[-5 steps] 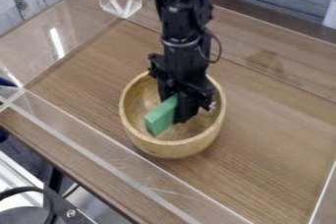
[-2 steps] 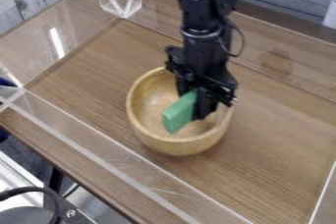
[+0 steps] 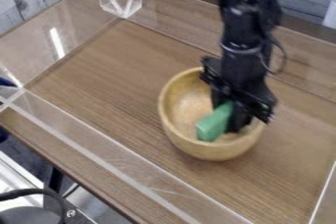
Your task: Remove the green block from inside the brown bowl and put it on the table
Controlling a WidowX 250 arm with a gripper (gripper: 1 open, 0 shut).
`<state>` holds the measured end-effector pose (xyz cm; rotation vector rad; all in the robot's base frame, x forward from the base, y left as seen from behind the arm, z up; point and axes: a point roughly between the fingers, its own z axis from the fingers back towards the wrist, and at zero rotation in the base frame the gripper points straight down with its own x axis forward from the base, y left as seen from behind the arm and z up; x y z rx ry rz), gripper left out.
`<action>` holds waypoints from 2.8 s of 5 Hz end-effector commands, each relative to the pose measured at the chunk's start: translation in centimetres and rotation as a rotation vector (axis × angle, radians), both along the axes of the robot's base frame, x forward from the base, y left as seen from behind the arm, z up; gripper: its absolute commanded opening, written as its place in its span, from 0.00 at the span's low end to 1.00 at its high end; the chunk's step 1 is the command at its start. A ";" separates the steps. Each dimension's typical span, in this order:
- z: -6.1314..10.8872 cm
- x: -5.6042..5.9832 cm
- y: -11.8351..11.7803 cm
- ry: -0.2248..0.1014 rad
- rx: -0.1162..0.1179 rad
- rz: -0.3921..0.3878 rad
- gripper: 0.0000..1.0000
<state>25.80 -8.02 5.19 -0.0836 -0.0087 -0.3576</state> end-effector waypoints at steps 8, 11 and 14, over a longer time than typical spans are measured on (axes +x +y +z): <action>1.9 -0.1 11.7 -0.031 0.035 0.226 0.00; -0.5 -1.1 16.0 -0.009 0.050 0.274 0.00; -0.2 -1.2 15.1 -0.004 0.040 0.268 0.00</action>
